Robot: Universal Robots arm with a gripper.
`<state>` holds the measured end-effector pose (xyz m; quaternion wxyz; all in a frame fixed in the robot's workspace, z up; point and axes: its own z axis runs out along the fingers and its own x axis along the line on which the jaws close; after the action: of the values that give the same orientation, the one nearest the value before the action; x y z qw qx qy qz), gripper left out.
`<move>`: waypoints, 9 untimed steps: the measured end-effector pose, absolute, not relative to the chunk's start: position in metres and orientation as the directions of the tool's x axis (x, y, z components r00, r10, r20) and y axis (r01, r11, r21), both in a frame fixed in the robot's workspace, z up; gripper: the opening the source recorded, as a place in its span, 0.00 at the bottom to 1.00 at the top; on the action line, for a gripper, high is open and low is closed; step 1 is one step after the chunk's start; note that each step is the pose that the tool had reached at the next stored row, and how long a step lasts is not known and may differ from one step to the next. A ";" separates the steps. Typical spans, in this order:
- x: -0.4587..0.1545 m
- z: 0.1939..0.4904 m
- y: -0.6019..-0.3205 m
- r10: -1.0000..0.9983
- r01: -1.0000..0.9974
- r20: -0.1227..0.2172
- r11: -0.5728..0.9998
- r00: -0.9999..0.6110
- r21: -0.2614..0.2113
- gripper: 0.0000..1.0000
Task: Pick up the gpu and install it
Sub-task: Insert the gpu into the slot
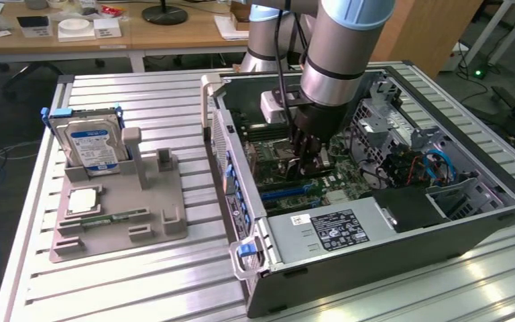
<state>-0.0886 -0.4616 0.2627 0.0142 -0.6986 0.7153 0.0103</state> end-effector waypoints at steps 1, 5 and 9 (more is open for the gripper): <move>-0.089 0.262 -0.462 -0.999 -1.000 -0.035 0.024 -0.024 -0.005 0.27; -0.089 0.262 -0.464 -0.999 -1.000 -0.035 0.024 -0.024 -0.005 0.27; -0.090 0.260 -0.464 -0.999 -1.000 -0.035 0.024 -0.024 -0.005 0.27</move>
<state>-0.0902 -0.4639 0.2602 0.0142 -0.6986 0.7153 0.0103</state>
